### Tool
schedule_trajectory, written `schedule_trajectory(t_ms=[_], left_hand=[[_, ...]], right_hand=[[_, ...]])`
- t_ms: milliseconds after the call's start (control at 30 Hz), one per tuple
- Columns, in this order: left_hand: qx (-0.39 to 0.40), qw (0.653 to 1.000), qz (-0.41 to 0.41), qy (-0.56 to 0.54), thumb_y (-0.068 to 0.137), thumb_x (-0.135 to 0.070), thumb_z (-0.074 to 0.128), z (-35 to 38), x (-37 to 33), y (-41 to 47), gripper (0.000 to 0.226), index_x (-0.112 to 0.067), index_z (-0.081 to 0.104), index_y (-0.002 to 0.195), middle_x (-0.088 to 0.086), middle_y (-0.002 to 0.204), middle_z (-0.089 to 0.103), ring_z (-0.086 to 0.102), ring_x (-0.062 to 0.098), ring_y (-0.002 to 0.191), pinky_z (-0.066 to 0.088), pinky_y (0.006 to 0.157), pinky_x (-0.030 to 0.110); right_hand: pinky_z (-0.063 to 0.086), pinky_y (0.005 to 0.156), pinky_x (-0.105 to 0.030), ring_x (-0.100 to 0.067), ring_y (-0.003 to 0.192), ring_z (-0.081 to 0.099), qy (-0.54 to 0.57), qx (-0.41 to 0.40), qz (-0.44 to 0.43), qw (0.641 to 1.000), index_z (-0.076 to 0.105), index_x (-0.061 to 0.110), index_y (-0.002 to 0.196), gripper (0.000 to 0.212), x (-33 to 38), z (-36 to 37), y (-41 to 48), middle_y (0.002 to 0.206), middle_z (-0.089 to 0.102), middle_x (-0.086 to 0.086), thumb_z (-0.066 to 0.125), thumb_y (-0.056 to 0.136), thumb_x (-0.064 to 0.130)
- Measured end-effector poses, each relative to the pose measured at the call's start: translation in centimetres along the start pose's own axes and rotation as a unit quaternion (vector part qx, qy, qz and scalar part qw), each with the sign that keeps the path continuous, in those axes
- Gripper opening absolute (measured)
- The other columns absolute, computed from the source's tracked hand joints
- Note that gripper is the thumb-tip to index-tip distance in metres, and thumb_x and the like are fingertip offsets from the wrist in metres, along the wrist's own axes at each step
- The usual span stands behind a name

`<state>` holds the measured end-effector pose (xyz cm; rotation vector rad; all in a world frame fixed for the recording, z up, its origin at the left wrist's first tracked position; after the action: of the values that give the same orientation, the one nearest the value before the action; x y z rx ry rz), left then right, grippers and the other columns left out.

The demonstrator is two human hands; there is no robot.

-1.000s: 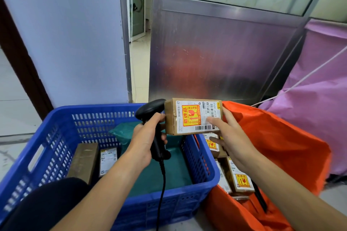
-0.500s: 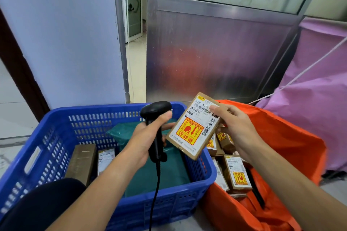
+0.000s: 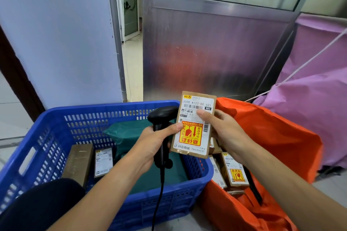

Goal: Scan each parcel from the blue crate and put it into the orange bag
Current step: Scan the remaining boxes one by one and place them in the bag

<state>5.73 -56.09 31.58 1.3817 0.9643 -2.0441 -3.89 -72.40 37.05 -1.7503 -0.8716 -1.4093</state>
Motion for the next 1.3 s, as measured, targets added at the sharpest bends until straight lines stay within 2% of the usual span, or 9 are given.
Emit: schedule_trajectory(t_ms=[100, 167, 533, 600, 700, 833, 1000, 1133, 1300], left_hand=[[-0.002, 1.000, 0.003, -0.023, 0.068, -0.041, 0.086, 0.2, -0.4, -0.3, 0.056, -0.007, 0.078, 0.111, 0.014, 0.103, 0.081, 0.075, 0.035, 0.097, 0.055, 0.099, 0.046], [0.000, 0.999, 0.010, -0.032, 0.071, -0.039, 0.083, 0.3, -0.5, -0.5, 0.052, -0.008, 0.077, 0.113, 0.012, 0.102, 0.081, 0.078, 0.028, 0.093, 0.059, 0.093, 0.041], [-0.004, 1.000, 0.012, -0.019, 0.074, -0.039, 0.085, 0.2, -0.2, -0.9, 0.051, -0.012, 0.076, 0.116, 0.010, 0.103, 0.081, 0.078, 0.028, 0.099, 0.059, 0.097, 0.045], [-0.015, 1.000, 0.009, -0.018, 0.077, -0.042, 0.085, 0.0, -0.1, -0.7, 0.049, -0.012, 0.076, 0.115, 0.010, 0.103, 0.081, 0.074, 0.028, 0.083, 0.060, 0.086, 0.043], [-0.044, 0.999, 0.014, -0.018, 0.082, -0.039, 0.085, -0.6, -0.3, -0.4, 0.045, -0.007, 0.074, 0.111, 0.015, 0.099, 0.078, 0.055, 0.018, 0.056, 0.049, 0.064, 0.035], [-0.052, 0.997, 0.029, -0.042, 0.092, -0.023, 0.077, -1.1, -0.8, -0.3, 0.025, -0.007, 0.069, 0.109, 0.012, 0.096, 0.080, 0.053, 0.017, 0.053, 0.050, 0.059, 0.031], [-0.056, 0.997, 0.040, -0.024, 0.091, -0.020, 0.079, -1.6, -1.0, -0.3, 0.024, -0.008, 0.073, 0.110, 0.012, 0.095, 0.080, 0.063, 0.022, 0.062, 0.055, 0.075, 0.039], [-0.032, 0.999, 0.036, -0.025, 0.091, -0.021, 0.078, -1.1, -0.9, -0.5, 0.020, -0.004, 0.071, 0.100, 0.009, 0.074, 0.069, 0.054, 0.021, 0.055, 0.047, 0.064, 0.035], [-0.010, 0.999, 0.043, -0.004, 0.091, -0.015, 0.076, -0.2, -1.2, -1.0, 0.015, -0.010, 0.068, 0.080, 0.009, 0.064, 0.057, 0.046, 0.019, 0.049, 0.044, 0.057, 0.033]], right_hand=[[0.061, 0.089, -0.036, -0.018, 0.100, 0.077, 0.040, 0.056, 0.019, 0.997, 0.062, 0.022, 0.130, 0.059, -0.7, 2.0, -0.9, 0.111, 0.079, 0.002, 0.077, 0.077, 0.045], [0.063, 0.083, -0.034, -0.018, 0.099, 0.077, 0.072, 0.046, 0.015, 0.996, 0.062, 0.022, 0.130, 0.054, -0.9, 2.5, -1.3, 0.110, 0.079, 0.001, 0.079, 0.081, 0.038], [0.059, 0.066, -0.019, -0.013, 0.090, 0.078, 0.049, 0.026, -0.011, 0.998, 0.062, 0.020, 0.125, 0.048, -0.9, 2.3, -1.6, 0.102, 0.080, 0.007, 0.083, 0.081, 0.025], [0.060, 0.068, -0.020, -0.012, 0.091, 0.078, 0.027, 0.026, -0.020, 0.999, 0.062, 0.021, 0.125, 0.049, -0.7, 2.0, -1.6, 0.103, 0.080, 0.008, 0.083, 0.082, 0.027], [0.060, 0.067, -0.020, -0.010, 0.090, 0.078, -0.017, -0.004, -0.039, 0.999, 0.061, 0.021, 0.125, 0.049, -0.3, 0.9, -1.1, 0.104, 0.080, 0.009, 0.084, 0.082, 0.029], [0.063, 0.071, -0.024, -0.006, 0.089, 0.077, -0.074, -0.062, -0.054, 0.994, 0.059, 0.025, 0.123, 0.049, -0.4, -1.5, -0.2, 0.106, 0.078, 0.008, 0.085, 0.082, 0.033], [0.062, 0.069, -0.022, -0.004, 0.091, 0.075, -0.147, -0.111, -0.071, 0.980, 0.055, 0.025, 0.128, 0.053, -0.7, -3.7, 0.5, 0.113, 0.074, 0.009, 0.083, 0.084, 0.036], [0.064, 0.076, -0.029, -0.006, 0.092, 0.074, -0.190, -0.137, -0.075, 0.969, 0.054, 0.026, 0.128, 0.055, -0.9, -4.5, 0.6, 0.113, 0.073, 0.011, 0.083, 0.084, 0.040], [0.065, 0.080, -0.035, -0.007, 0.093, 0.074, -0.208, -0.141, -0.077, 0.965, 0.054, 0.026, 0.125, 0.054, -0.7, -4.2, 0.6, 0.112, 0.073, 0.010, 0.082, 0.083, 0.043]])
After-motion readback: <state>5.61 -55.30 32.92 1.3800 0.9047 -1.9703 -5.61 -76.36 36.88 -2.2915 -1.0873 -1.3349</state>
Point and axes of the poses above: each hand's wrist, its own y-axis towards the middle knuckle, its own z-axis out of the palm, x = y × z, the point moved 7 cm from there along y, towards the middle knuckle
